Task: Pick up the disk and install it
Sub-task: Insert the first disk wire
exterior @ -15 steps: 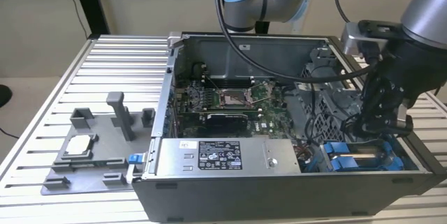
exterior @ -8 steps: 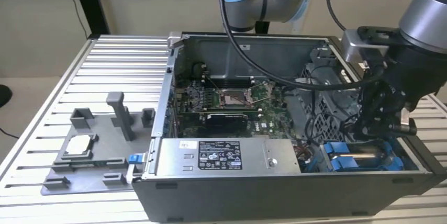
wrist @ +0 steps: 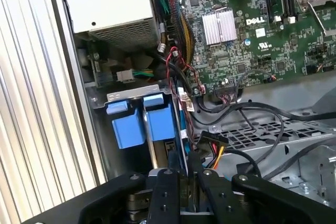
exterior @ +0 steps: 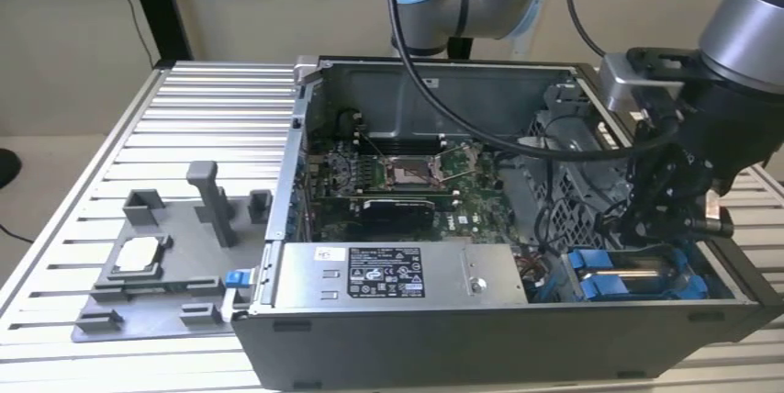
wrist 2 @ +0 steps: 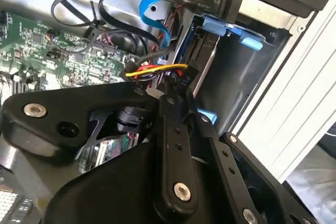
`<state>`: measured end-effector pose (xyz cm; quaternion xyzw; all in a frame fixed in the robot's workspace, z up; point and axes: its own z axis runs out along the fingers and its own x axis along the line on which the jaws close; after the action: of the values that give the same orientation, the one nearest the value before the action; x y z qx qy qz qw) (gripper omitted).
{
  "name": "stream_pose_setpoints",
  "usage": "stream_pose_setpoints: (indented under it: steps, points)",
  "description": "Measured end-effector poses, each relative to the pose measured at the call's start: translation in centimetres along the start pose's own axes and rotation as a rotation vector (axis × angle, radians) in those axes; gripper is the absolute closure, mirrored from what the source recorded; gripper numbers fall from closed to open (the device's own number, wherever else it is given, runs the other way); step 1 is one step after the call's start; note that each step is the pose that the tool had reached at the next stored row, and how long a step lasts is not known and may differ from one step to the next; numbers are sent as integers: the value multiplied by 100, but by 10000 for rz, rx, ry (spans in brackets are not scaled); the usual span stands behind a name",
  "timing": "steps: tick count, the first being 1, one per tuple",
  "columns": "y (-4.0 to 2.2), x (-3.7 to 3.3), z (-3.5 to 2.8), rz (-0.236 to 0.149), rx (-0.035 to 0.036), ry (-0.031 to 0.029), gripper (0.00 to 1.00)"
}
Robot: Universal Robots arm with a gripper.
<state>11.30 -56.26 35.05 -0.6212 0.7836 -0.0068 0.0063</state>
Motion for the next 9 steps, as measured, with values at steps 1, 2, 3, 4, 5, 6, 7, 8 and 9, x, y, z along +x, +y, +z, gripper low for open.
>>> stream_pose_setpoints:
  steps: [1,2,3,4,5,6,7,8,9]
  points:
    - [1,-3,0,-8,1,6,100]
    - [1,-7,0,-30,7,29,100]
    - [2,-9,0,-55,12,51,100]
    - [2,-10,1,-68,14,61,100]
    - [2,-10,1,-69,16,66,100]
    - [3,-10,-1,-70,17,73,100]
    - [3,-10,-1,-70,18,76,100]
    - [3,-10,-1,-70,18,77,100]
    - [3,-11,0,-70,19,78,100]
